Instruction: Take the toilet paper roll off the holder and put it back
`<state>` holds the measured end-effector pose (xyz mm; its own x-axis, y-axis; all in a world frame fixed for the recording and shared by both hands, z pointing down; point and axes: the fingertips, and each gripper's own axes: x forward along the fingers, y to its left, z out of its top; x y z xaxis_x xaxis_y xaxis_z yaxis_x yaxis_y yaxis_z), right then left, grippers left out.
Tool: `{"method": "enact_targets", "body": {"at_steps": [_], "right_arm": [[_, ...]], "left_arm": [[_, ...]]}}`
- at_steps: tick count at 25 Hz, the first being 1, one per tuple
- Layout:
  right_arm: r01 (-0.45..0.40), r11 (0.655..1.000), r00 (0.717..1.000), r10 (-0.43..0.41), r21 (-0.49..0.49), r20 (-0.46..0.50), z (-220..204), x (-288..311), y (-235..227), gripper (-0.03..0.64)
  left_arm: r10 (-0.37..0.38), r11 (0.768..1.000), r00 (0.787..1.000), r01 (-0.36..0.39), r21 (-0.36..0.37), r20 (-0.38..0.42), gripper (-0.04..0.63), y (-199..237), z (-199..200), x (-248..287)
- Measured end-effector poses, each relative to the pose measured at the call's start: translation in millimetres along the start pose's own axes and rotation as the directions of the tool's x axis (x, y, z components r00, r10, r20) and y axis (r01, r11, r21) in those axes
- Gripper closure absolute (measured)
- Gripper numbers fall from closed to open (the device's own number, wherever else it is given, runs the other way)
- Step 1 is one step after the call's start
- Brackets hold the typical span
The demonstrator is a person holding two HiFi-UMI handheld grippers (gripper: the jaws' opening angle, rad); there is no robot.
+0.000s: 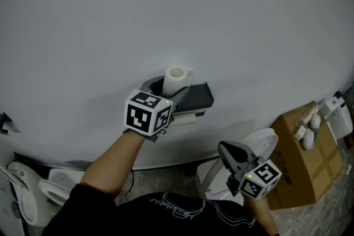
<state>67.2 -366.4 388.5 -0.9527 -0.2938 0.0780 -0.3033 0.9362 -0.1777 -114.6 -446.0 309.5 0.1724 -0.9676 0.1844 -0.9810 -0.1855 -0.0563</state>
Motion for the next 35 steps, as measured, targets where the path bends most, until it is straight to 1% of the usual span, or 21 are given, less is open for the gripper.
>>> {"method": "enact_targets", "body": {"at_steps": [5,12,16,19,22,27,31,35], "right_arm": [[-0.001,1.0,1.0,0.001,0.007,-0.006,-2,6,5,0.614],[0.002,1.0,1.0,-0.002,0.011,0.003,2,10,21,0.614],[0.008,1.0,1.0,-0.008,0.012,0.01,8,12,32,0.614],[0.012,1.0,1.0,-0.013,0.015,0.023,12,15,38,0.614],[0.013,1.0,1.0,-0.013,0.028,0.015,7,20,46,0.614],[0.002,0.999,1.0,-0.002,0.05,0.0,-2,28,70,0.614],[-0.03,0.999,0.999,0.031,0.017,-0.018,-11,33,102,0.614],[-0.064,0.998,0.998,0.064,-0.008,-0.024,-11,35,127,0.614]], "left_arm": [[-0.022,0.999,1.0,0.022,-0.035,0.005,0.319,3,2,-3],[-0.036,0.998,0.999,0.038,-0.049,0.04,0.319,4,21,-19],[-0.058,0.997,0.996,0.061,-0.052,0.065,0.319,-1,32,-40],[-0.088,0.994,0.992,0.094,-0.06,0.089,0.319,-7,38,-60],[-0.11,0.99,0.987,0.119,-0.069,0.121,0.319,-10,41,-84],[-0.127,0.986,0.979,0.142,-0.087,0.157,0.319,-16,30,-129],[-0.192,0.978,0.969,0.202,-0.046,0.156,0.318,-35,10,-164],[-0.232,0.97,0.963,0.24,-0.042,0.139,0.319,-52,-11,-190]]}}
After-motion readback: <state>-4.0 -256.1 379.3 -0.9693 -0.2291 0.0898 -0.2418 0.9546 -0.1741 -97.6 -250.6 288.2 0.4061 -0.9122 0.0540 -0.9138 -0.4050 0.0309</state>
